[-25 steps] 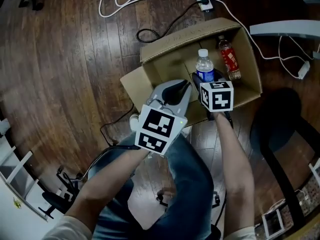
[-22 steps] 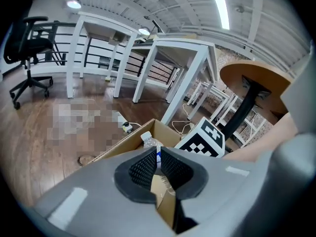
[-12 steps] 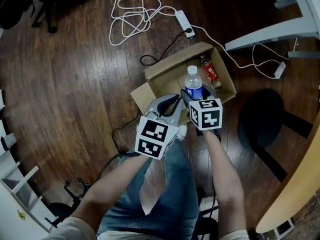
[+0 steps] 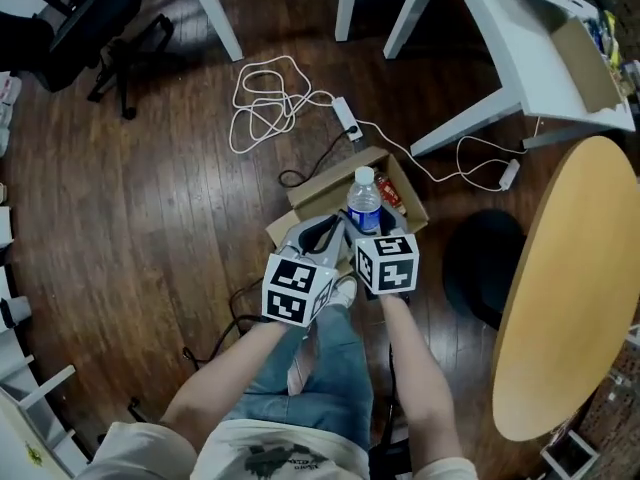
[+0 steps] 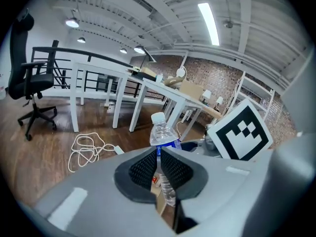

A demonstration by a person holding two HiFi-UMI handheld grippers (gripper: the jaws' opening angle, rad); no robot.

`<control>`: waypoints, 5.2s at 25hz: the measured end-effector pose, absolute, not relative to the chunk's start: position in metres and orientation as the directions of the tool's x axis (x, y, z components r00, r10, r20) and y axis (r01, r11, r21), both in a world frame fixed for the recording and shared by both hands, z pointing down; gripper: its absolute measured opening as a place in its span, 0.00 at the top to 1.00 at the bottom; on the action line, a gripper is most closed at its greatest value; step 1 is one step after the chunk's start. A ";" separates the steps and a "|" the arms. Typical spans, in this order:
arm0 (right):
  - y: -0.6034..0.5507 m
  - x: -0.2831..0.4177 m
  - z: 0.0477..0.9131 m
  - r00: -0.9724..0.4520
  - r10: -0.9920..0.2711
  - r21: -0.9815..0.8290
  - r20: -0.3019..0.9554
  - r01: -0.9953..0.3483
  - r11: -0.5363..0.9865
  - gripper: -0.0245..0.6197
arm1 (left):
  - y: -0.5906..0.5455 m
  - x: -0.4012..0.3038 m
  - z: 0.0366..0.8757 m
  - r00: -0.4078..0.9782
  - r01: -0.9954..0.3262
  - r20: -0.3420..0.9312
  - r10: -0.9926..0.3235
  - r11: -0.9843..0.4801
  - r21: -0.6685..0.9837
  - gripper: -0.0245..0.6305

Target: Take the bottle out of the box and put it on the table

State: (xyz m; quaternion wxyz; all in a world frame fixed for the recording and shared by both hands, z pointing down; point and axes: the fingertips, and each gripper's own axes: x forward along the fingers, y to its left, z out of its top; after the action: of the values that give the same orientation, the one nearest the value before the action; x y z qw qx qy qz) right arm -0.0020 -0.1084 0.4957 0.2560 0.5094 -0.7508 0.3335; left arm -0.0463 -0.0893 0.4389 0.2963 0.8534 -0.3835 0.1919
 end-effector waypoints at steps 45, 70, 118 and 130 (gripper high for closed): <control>0.059 0.233 0.077 0.346 -0.933 -0.007 0.096 -0.937 -0.349 0.50 | 0.051 0.161 0.090 0.951 -0.309 0.063 -0.303 -0.921 0.239 0.94; 0.223 0.530 0.124 0.590 -0.800 -0.028 0.109 -0.803 -0.596 0.50 | 0.203 0.463 0.140 0.984 -0.063 0.180 -0.013 -0.960 0.274 0.95; 0.288 0.603 0.201 0.724 -0.662 0.033 0.194 -0.679 -0.733 0.43 | 0.248 0.525 0.215 0.933 0.015 0.338 0.124 -0.952 0.307 0.95; 0.311 0.542 0.154 0.763 -0.632 0.090 0.134 -0.645 -0.759 0.47 | 0.265 0.479 0.174 0.955 0.084 0.250 0.163 -0.951 0.298 0.95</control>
State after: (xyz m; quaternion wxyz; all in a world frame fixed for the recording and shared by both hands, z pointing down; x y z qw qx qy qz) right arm 0.5420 0.3112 0.1541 0.0656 0.9366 -0.3408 0.0478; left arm 0.4789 0.2654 0.1737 0.1435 0.9781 0.0630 0.1370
